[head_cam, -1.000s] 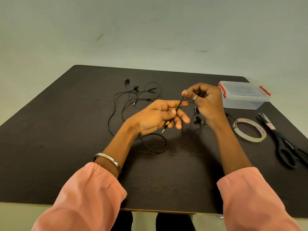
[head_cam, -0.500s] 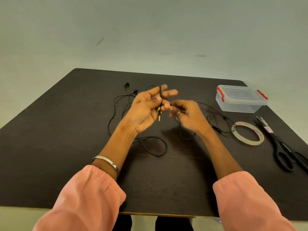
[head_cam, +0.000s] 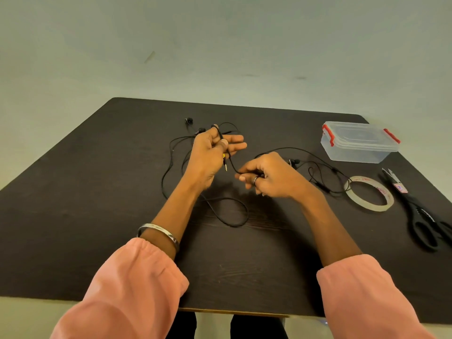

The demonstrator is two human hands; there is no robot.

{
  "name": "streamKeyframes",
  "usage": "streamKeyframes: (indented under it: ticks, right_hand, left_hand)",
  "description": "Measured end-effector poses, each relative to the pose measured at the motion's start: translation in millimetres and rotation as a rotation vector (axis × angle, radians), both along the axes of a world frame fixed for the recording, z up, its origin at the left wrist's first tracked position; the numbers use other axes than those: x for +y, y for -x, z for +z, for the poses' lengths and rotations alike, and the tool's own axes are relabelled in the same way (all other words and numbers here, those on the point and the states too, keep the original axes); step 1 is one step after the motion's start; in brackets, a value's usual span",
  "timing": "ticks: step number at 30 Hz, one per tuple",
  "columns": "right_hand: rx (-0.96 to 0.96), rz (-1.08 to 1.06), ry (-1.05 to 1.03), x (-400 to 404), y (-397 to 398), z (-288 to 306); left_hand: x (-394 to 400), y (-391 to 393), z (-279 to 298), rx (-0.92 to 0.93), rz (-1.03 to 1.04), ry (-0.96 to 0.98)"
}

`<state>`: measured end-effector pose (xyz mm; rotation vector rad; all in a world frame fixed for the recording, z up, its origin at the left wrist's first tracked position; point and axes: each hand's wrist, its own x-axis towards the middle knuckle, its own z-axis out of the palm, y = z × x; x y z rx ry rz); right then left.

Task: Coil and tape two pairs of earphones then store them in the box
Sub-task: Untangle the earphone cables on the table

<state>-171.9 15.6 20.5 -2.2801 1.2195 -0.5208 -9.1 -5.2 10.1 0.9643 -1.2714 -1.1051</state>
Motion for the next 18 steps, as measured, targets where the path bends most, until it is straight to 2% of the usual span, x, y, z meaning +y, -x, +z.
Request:
streamKeyframes:
  ticks: [5, 9, 11, 15, 18]
  right_hand:
    - [0.065, 0.038, 0.025, 1.4, 0.4, 3.2]
    - [0.014, 0.011, 0.033, 3.9, 2.2, 6.9]
    - [-0.128, -0.091, 0.007, 3.8, 5.9, 10.4]
    - [-0.546, -0.349, -0.061, 1.9, 22.6, 20.5]
    - [-0.805, -0.448, -0.039, -2.0, 35.4, 24.6]
  left_hand:
    - [-1.5, -2.7, -1.7, 0.000, 0.013, -0.003]
    - [-4.0, 1.2, -10.7, -0.316, -0.126, 0.036]
    - [-3.5, 5.8, -13.9, -0.448, -0.225, 0.047]
    - [5.8, 8.7, -9.8, -0.487, -0.420, 0.041]
    - [14.6, 12.6, -8.0, -0.510, -0.520, 0.027]
